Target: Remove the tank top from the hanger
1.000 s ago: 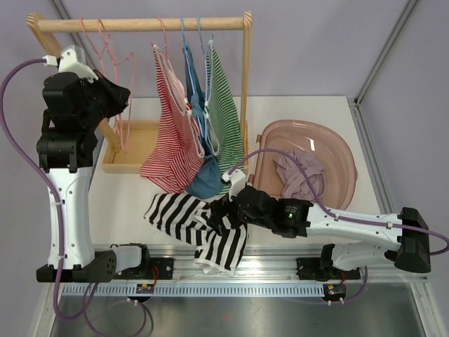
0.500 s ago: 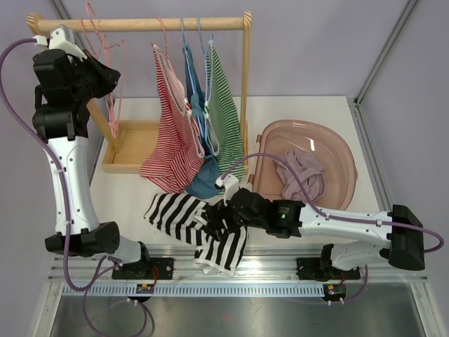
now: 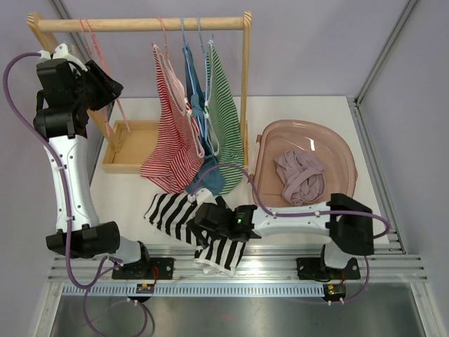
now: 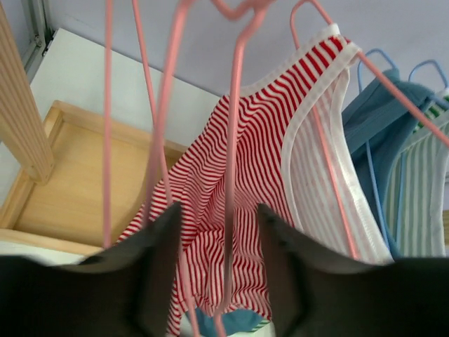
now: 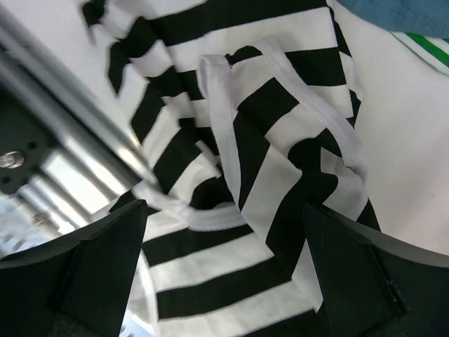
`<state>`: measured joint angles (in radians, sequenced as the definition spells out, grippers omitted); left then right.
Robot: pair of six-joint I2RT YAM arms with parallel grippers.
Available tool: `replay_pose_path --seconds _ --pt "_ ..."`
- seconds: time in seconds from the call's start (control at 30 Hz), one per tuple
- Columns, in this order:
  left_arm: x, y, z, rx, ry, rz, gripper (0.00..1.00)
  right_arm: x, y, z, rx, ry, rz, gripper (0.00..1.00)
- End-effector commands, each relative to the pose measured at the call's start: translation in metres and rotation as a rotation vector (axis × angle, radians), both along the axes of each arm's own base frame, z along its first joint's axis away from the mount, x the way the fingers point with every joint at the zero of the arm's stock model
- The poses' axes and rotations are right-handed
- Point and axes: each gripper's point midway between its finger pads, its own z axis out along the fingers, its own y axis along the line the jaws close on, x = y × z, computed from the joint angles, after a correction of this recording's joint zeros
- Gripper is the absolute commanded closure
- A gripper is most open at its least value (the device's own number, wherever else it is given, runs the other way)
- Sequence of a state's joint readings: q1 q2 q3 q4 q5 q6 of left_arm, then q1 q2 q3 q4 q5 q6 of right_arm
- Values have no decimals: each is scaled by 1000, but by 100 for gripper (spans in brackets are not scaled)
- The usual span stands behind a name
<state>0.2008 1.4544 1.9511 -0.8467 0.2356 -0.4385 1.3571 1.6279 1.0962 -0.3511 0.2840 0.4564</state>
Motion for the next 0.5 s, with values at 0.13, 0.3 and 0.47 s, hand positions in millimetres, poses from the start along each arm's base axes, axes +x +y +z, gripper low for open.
replay_pose_path --seconds 0.13,0.3,0.47 --pt "-52 -17 28 41 -91 -62 8 29 8 -49 -164 -95 -108 1" --pt "-105 -26 32 93 -154 -69 1 21 11 -88 -225 -46 -97 1" --pt "-149 -27 31 154 -212 -36 1 11 18 -86 -177 -19 -61 62"
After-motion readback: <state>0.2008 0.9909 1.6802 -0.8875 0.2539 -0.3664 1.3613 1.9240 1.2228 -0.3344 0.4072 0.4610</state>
